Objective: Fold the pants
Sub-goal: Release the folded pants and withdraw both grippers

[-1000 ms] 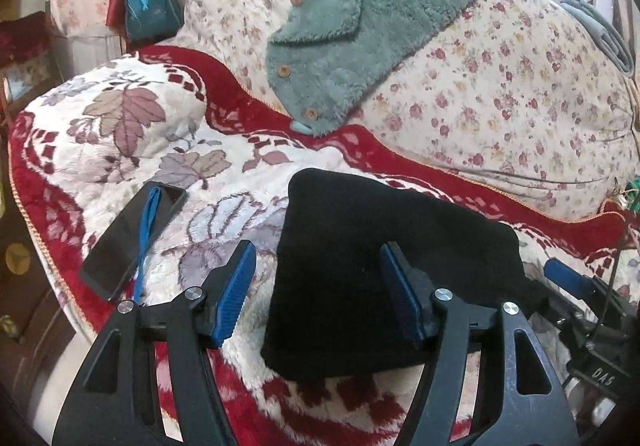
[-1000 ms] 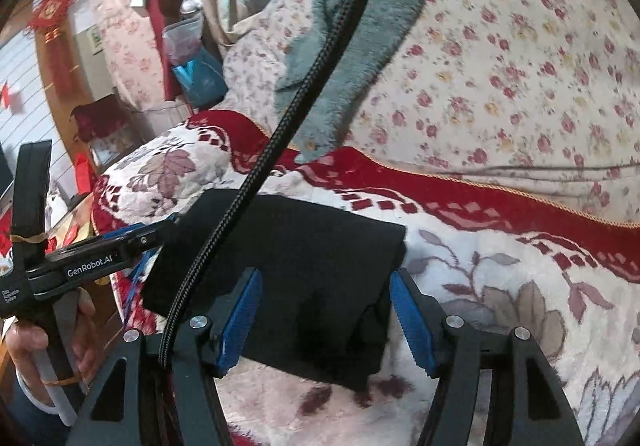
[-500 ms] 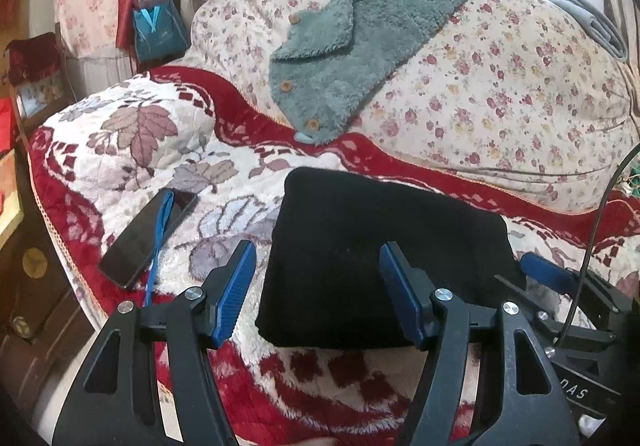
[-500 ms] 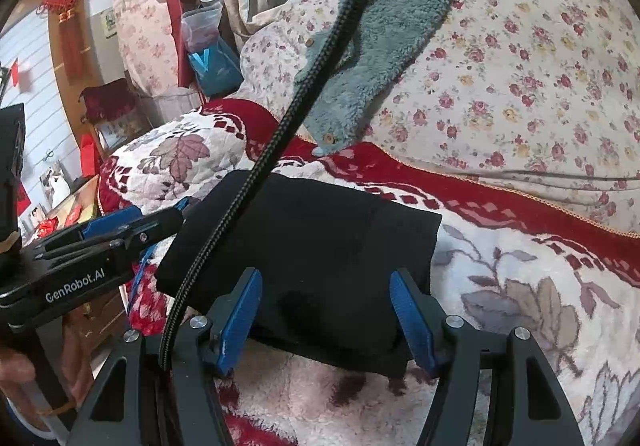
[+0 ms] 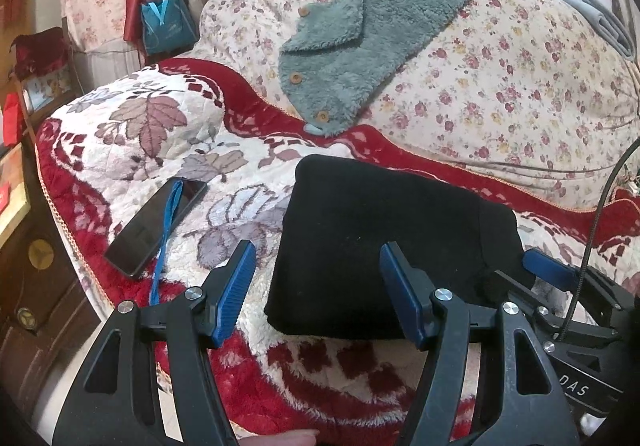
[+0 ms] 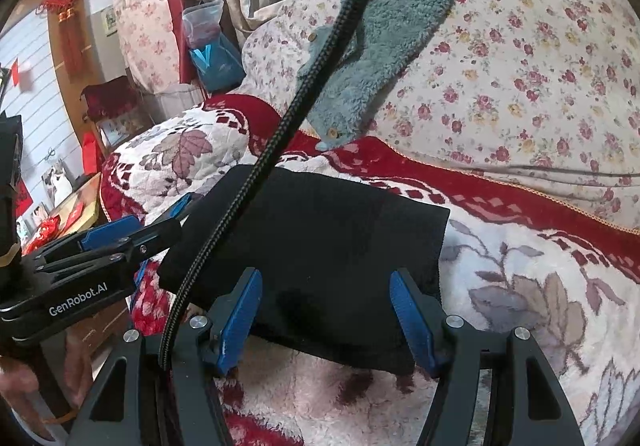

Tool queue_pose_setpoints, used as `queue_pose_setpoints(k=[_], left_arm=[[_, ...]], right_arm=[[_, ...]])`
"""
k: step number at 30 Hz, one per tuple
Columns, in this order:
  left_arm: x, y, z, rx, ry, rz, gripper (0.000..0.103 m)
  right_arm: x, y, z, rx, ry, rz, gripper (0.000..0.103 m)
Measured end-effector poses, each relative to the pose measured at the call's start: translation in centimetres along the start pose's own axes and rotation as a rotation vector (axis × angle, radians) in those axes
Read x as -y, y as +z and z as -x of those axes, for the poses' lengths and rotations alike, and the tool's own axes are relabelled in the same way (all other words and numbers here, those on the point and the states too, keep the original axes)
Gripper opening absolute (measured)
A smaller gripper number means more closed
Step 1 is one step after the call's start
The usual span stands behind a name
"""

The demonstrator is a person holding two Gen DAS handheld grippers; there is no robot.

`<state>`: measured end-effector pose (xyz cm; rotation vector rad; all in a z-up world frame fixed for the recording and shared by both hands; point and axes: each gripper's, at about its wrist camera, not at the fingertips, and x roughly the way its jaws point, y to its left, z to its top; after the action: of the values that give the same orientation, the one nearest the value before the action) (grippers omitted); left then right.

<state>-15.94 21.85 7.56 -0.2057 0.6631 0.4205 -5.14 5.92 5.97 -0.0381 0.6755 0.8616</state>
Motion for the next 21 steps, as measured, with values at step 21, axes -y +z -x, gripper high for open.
queue_pose_setpoints(k=[21], left_arm=[[-0.22, -0.24, 0.11, -0.004, 0.002, 0.007, 0.065]], right_arm=[[-1.06, 0.41, -0.60, -0.015, 0.013, 0.014, 0.064]])
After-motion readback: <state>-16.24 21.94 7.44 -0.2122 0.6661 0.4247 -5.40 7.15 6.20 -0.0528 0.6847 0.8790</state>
